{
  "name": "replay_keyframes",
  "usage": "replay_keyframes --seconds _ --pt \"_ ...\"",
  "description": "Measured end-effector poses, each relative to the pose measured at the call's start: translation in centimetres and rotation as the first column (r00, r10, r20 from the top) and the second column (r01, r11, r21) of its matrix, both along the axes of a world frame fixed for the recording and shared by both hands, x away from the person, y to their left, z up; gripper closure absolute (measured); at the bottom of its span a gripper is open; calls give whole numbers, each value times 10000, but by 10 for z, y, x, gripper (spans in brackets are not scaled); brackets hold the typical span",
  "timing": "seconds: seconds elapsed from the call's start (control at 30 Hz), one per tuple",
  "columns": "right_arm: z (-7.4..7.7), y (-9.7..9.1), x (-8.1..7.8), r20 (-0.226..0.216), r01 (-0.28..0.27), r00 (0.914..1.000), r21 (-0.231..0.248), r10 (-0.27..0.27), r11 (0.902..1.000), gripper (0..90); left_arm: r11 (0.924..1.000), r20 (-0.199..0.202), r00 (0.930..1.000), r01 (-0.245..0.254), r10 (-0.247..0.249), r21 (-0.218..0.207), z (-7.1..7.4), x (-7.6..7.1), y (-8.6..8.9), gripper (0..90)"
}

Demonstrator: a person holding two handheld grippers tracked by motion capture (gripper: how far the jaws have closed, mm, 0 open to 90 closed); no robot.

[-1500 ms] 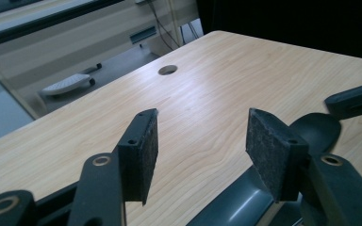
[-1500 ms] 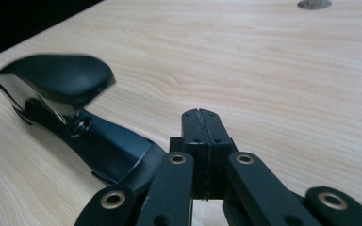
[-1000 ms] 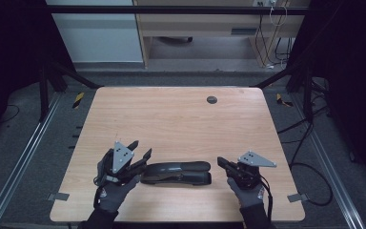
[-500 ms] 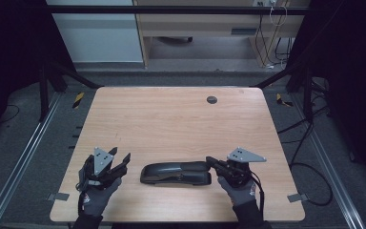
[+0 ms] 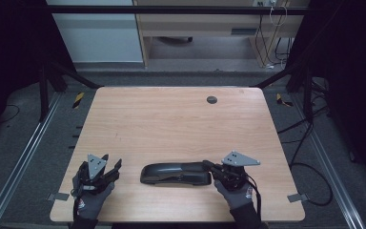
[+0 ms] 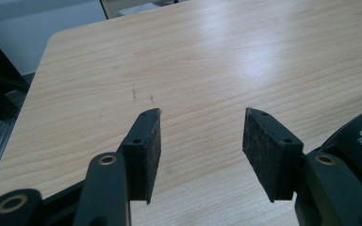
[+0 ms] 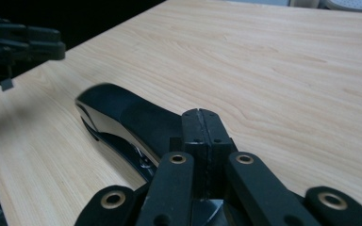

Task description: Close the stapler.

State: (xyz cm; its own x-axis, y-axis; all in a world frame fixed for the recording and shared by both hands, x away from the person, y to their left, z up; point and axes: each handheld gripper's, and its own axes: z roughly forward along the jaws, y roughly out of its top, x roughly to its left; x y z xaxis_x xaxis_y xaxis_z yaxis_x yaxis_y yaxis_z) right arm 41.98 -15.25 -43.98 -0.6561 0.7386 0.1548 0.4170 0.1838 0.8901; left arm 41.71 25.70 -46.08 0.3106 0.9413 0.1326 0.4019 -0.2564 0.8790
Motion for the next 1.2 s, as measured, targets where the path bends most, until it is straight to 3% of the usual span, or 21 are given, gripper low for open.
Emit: replay_keyframes --seconds 0.23,0.37,0.5,0.9,1.03,1.1,1.2 --pt "-12 -3 -1 -104 169 9998 300 -166 9994 900 9999 -10 9999 -109 109 58 -3 0 2 470" --pt "-18 -3 -1 -151 244 9996 124 -242 9996 900 9998 -68 9998 -164 165 111 -6 1 4 470" --pt "-24 -5 -1 -175 275 9995 497 -267 9984 900 9996 -140 9996 -223 225 144 -9 2 5 471" --pt "-27 -6 -4 -80 389 9992 721 -384 9966 900 9993 -146 9993 -335 337 152 -10 1 8 477" --pt "-30 -4 -5 -35 456 9990 584 -455 9972 900 9993 -192 9993 -325 328 201 -11 2 7 477" --pt "-32 -6 -7 2 426 9991 823 -428 9957 900 9993 -172 9992 -345 348 166 -10 1 8 476" --pt "-30 -4 -7 128 415 9990 626 -423 9972 900 9993 -194 9992 -350 353 155 -11 2 8 476"
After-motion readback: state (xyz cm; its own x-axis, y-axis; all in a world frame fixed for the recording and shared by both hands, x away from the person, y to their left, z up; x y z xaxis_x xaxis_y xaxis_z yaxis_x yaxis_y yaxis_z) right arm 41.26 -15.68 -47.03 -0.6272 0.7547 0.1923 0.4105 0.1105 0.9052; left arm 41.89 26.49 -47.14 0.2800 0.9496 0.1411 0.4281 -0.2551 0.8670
